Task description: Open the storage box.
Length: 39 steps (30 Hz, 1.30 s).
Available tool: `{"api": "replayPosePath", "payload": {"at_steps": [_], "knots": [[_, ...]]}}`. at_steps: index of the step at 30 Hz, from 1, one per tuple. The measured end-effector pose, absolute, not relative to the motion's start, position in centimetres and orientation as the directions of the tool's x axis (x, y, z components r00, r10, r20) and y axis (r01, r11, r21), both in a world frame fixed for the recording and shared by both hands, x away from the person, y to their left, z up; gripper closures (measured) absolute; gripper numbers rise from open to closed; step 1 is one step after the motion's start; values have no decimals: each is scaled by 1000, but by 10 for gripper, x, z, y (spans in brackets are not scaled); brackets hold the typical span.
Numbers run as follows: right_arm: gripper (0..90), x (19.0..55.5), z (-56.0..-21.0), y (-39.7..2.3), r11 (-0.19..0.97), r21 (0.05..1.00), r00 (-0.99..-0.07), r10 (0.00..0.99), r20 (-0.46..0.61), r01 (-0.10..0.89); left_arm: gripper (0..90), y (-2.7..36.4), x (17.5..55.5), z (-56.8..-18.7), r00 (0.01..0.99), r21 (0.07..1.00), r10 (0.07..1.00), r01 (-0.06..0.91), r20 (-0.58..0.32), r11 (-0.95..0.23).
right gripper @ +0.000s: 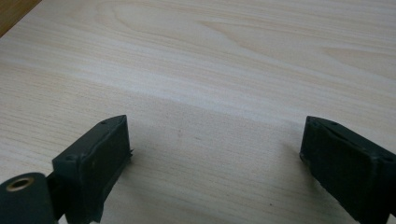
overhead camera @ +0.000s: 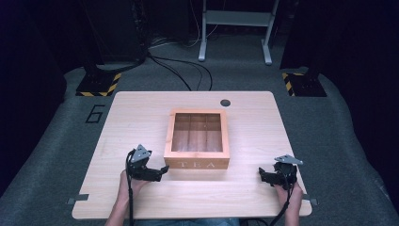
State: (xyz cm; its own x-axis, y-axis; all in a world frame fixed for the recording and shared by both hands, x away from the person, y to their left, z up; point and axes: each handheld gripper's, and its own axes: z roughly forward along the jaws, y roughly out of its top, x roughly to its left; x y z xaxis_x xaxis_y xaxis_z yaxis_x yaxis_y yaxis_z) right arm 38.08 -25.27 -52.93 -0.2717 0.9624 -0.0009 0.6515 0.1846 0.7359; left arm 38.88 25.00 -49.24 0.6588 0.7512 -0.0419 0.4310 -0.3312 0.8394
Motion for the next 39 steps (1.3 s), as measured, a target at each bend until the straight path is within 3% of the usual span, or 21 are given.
{"api": "replayPosePath", "payload": {"at_steps": [19, 25, 39], "knots": [[79, 381, -529, -253, 185, 736, -271, 962, -1, 651, 416, 239, 393, -492, 717, 869, 696, 372, -44, -328], [79, 381, -529, -253, 185, 736, -271, 962, -1, 651, 446, 240, 392, -490, 726, 866, 688, 347, -5, -360], [79, 381, -529, -253, 185, 736, -272, 962, -2, 651, 466, 240, 391, -490, 720, 878, 693, 347, -25, -330]]}}
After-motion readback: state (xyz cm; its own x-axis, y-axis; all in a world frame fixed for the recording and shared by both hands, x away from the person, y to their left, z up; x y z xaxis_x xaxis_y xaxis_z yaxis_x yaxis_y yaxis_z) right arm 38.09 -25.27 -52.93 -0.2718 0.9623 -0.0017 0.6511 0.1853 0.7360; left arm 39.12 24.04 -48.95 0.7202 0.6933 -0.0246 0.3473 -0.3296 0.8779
